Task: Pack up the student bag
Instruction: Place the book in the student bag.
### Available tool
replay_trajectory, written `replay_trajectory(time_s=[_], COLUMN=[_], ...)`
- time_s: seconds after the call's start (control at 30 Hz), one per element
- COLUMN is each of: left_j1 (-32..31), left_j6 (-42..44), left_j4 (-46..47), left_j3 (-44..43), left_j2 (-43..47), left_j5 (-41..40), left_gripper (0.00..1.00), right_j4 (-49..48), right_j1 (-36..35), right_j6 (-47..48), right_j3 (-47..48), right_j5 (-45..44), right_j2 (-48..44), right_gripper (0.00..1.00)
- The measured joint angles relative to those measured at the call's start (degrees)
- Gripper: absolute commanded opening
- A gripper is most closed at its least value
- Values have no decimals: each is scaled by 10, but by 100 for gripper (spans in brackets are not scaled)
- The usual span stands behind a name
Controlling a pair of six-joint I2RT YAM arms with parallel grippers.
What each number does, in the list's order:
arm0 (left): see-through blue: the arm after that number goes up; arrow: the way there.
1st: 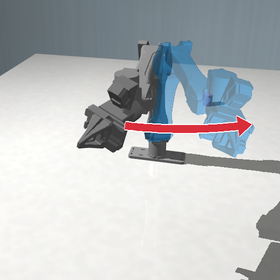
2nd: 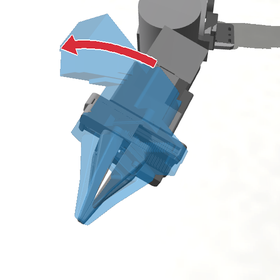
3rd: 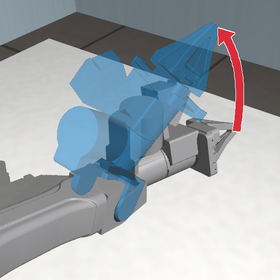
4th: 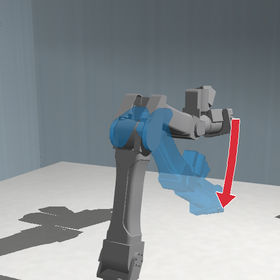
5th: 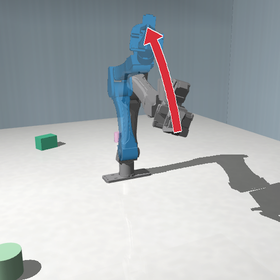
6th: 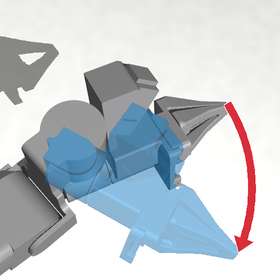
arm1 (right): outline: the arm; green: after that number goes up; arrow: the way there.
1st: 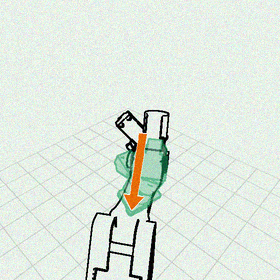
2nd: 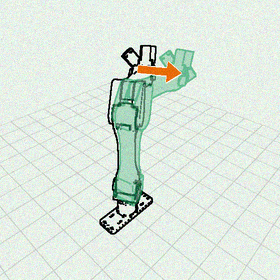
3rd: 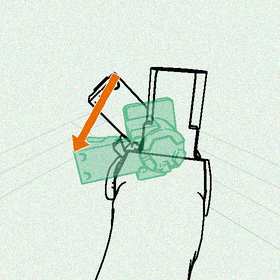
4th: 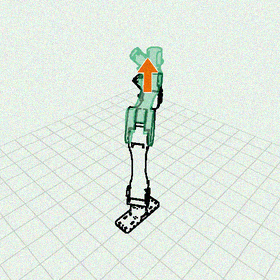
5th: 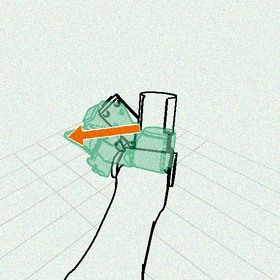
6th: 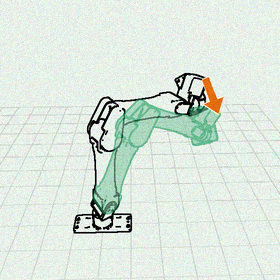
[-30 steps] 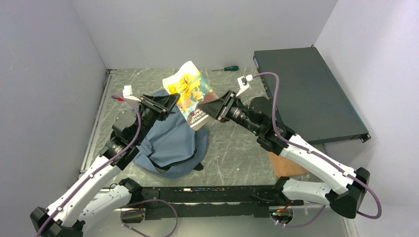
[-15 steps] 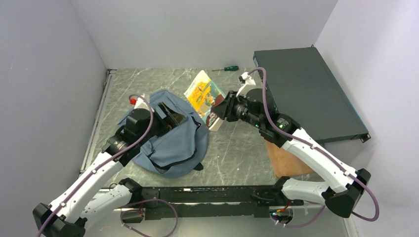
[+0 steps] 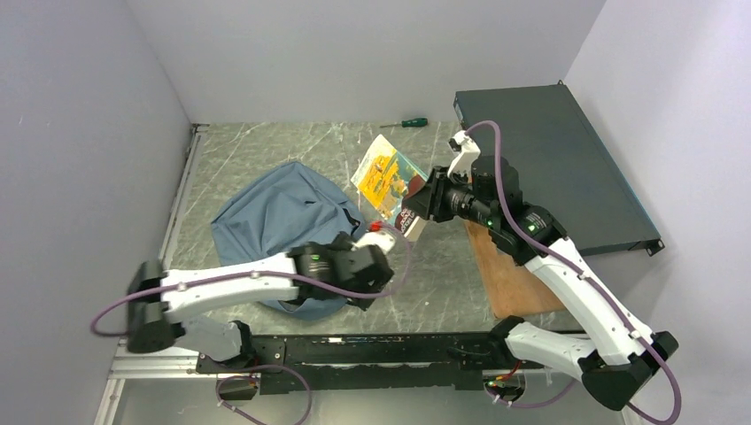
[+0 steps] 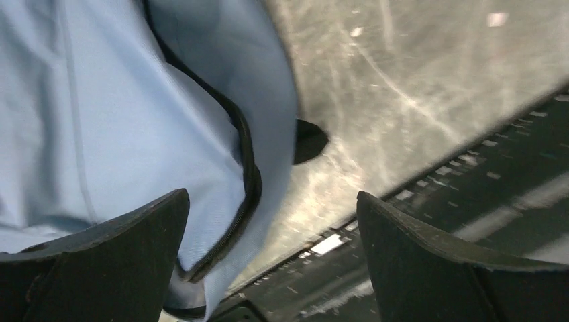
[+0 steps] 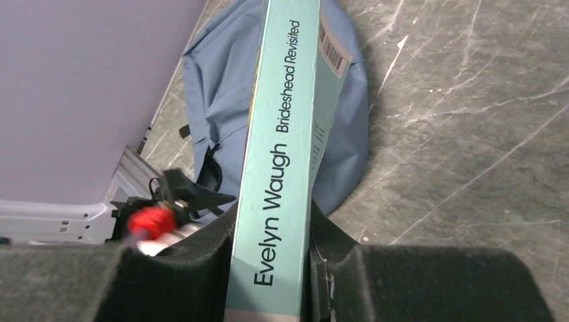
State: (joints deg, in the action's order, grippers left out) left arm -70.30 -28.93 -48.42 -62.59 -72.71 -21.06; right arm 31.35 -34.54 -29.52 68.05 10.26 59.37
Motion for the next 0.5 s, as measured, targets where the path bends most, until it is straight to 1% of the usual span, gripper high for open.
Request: replay_trajectory(time_s=[0.13,0.2,0.27,0.3,0.37,0.47,0.5], left_j1=[-51,-61,-64,-64,-64,-63,-62], left_j6=[15,15,12,11,8,3,3], left_j4=[-46,-66,-84,-89,-94,-96,-96], left_j3=[-64,-65,-59,-57,-45,-31,-29], left_j2=[-135,-180,-203,-204,-198,-185,-183], left_j5=[-121,-163,-195,-202,-223,-247,-254], left_gripper=[99,97,93,90,78,64,55], right_j4=[9,17,24,26,29,31,31], right_j1=[3,5,9,10,12,15,15], right_j6=[0,1,2,3,4,4,4], right_j3=[-3,-3,-5,-8,-15,-28,-32], right_j5=[6,5,4,3,2,2,3], right_j2=[-17,-23,-30,-35,-43,-51,-51], right_gripper=[0,0,0,0,0,0,0])
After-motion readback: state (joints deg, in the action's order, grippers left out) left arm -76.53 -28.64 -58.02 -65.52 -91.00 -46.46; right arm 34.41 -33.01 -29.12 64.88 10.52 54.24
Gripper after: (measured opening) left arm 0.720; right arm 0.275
